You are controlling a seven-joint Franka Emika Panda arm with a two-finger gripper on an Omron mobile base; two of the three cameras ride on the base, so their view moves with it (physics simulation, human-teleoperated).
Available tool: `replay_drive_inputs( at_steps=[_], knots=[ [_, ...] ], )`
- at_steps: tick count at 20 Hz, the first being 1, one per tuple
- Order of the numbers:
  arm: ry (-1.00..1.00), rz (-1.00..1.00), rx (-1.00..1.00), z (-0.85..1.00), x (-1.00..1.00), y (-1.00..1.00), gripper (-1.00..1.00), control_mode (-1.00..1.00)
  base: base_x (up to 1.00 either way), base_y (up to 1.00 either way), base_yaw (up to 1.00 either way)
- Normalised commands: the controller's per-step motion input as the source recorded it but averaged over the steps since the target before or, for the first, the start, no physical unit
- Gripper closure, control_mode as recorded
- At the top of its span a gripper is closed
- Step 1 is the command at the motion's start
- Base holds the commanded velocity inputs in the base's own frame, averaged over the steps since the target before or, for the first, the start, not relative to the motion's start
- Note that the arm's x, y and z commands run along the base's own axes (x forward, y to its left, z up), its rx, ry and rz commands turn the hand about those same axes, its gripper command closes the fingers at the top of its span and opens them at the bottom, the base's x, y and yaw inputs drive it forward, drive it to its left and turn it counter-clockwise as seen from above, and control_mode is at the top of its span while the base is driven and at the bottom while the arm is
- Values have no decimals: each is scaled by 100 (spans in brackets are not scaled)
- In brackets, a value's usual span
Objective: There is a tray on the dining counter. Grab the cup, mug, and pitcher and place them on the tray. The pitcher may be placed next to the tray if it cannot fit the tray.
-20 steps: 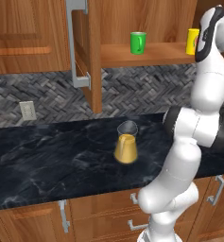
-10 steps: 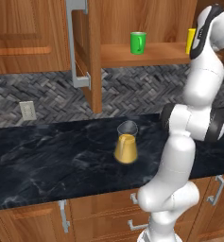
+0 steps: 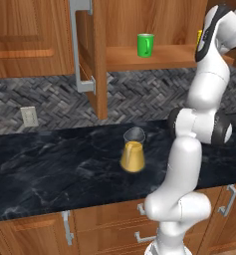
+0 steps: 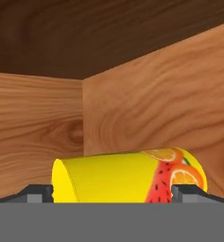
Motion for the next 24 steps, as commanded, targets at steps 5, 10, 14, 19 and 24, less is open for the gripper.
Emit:
replay_drive_inputs(
  at_steps=[5,10,14,19,24],
  knots=[
    [9,1,0,0,11,0,-100,-100,0,0,0],
    [12,2,0,0,0,0,-100,-100,0,0,0],
    [4,2,0,0,0,0,-100,-100,0,0,0],
    [0,0,0,0,0,0,-100,-100,0,0,0],
    [0,0,0,0,0,0,-100,-100,0,0,0]
  ],
)
